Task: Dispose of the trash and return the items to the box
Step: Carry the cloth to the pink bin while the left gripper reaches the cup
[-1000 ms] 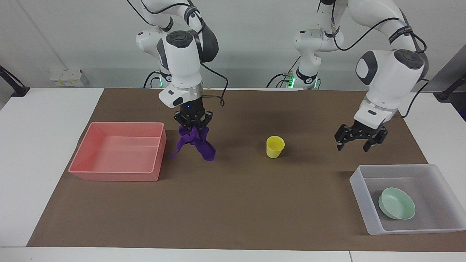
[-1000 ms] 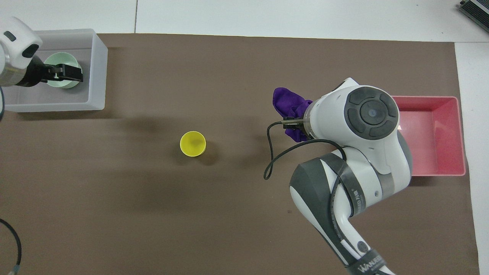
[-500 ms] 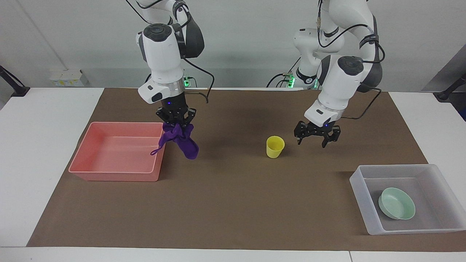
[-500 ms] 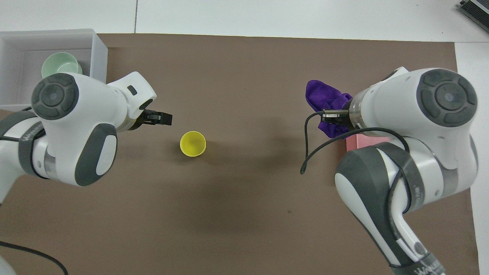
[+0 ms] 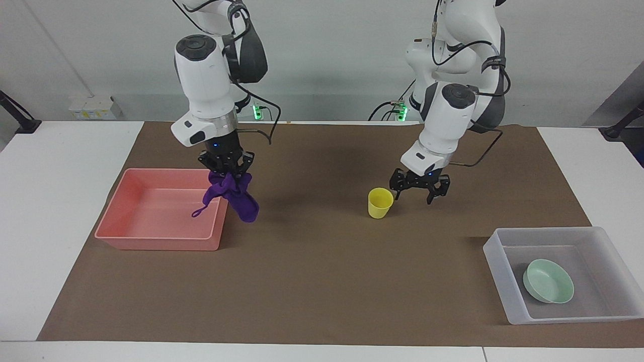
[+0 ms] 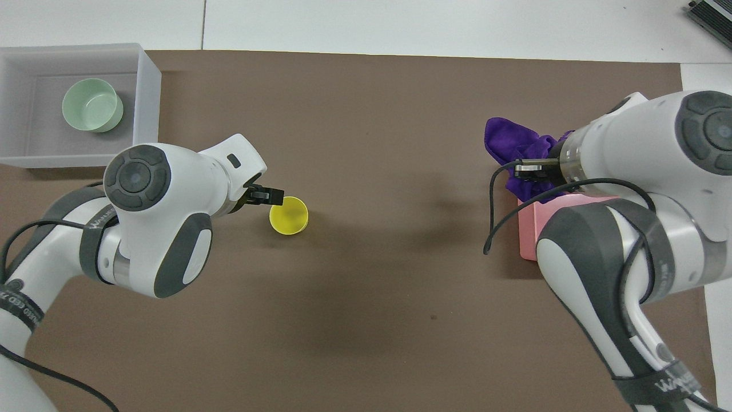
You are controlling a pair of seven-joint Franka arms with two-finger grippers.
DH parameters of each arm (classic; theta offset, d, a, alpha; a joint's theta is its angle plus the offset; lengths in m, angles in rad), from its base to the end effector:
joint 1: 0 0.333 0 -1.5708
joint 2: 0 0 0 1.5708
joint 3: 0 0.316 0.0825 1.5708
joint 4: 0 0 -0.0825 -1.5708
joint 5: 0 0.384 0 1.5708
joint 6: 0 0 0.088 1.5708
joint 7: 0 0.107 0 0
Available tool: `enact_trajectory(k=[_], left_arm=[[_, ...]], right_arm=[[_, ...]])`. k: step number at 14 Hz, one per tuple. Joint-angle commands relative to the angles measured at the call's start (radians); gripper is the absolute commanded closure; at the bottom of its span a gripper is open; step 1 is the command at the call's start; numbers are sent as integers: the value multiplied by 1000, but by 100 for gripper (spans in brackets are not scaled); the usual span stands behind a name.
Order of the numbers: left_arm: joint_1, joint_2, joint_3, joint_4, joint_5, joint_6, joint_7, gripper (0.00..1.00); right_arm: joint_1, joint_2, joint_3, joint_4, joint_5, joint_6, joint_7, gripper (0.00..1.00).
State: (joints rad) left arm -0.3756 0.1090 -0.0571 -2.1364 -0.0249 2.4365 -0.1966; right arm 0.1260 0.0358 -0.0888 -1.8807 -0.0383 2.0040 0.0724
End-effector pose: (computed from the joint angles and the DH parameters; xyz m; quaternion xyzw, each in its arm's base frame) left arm 0.5217 -0.2405 0.3745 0.9895 -0.1082 0.0871 0.0410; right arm 0.5797 0.0198 0.4946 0.9988 -0.0102 0.0448 0.0169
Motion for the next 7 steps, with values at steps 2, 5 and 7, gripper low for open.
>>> enact_trajectory(k=[2,5,7], left_arm=[[-26,-16,17,-60,-7,59,-6,10],[-49,-2,16,-74,-7,93,-9,24],[-57,-2,16,-88,-7,95,-44,52]], right_arm=[[-101,-34,12,-95,28,61,-144,100],[-143,-28,11,-173,29,166,-213,100],[-157,-19,11,-218,29,215,-238,100]])
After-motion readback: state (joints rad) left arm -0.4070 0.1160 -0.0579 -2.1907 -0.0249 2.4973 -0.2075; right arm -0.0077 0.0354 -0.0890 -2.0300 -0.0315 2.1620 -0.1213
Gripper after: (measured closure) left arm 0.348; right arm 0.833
